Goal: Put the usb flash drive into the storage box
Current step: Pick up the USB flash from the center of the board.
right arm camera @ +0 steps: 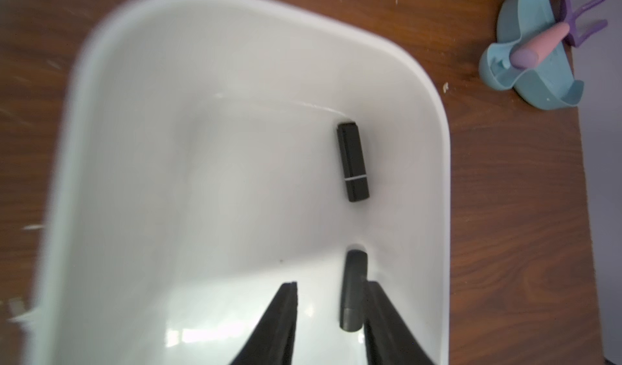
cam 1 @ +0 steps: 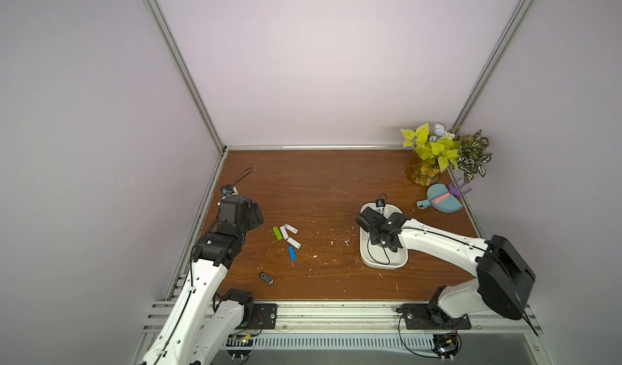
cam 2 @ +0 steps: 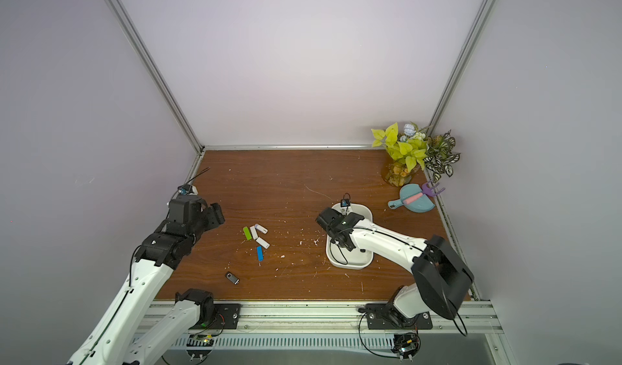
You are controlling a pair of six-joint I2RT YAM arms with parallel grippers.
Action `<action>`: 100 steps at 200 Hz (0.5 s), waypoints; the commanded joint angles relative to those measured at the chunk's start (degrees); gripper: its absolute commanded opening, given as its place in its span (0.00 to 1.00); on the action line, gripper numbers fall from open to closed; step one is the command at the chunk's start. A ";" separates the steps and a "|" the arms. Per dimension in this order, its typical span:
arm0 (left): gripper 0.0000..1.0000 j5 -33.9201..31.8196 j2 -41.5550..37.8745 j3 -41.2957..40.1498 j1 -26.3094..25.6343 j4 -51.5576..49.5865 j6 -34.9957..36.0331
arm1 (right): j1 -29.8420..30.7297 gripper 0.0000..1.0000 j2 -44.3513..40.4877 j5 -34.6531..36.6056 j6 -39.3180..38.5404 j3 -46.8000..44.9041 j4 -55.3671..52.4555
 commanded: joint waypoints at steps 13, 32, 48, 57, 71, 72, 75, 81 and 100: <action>0.82 1.81 1.56 -0.05 -0.55 0.61 1.09 | 0.15 0.46 -13.15 -1.92 -12.52 0.03 10.34; 0.80 6.86 2.71 1.27 -0.55 -0.02 1.73 | -0.06 0.50 -20.78 -1.21 -17.93 -4.31 18.90; 0.77 15.43 2.68 1.41 -0.55 -0.33 0.26 | -0.54 0.55 -25.41 -1.10 -20.53 -7.87 24.18; 0.75 19.01 2.41 0.61 -0.57 -0.39 -1.64 | -0.69 0.59 -26.93 -2.32 -21.72 -9.69 26.79; 0.72 21.05 1.65 -1.63 -0.72 -1.07 -4.98 | -0.88 0.60 -27.35 -5.10 -22.97 -11.92 29.87; 0.72 21.08 1.57 -1.88 -0.78 -1.13 -5.24 | -0.89 0.60 -27.31 -5.28 -22.98 -12.00 30.07; 0.72 21.03 1.27 -2.46 -0.99 -1.30 -5.82 | -0.90 0.60 -27.12 -5.81 -23.06 -12.28 30.52; 0.71 18.89 0.85 -3.10 -2.48 -2.12 -7.81 | -0.93 0.60 -26.51 -6.90 -23.37 -12.62 31.18; 0.74 8.73 1.68 -2.16 -11.92 -5.84 -14.50 | -0.90 0.60 -23.63 -8.43 -23.61 -12.84 32.34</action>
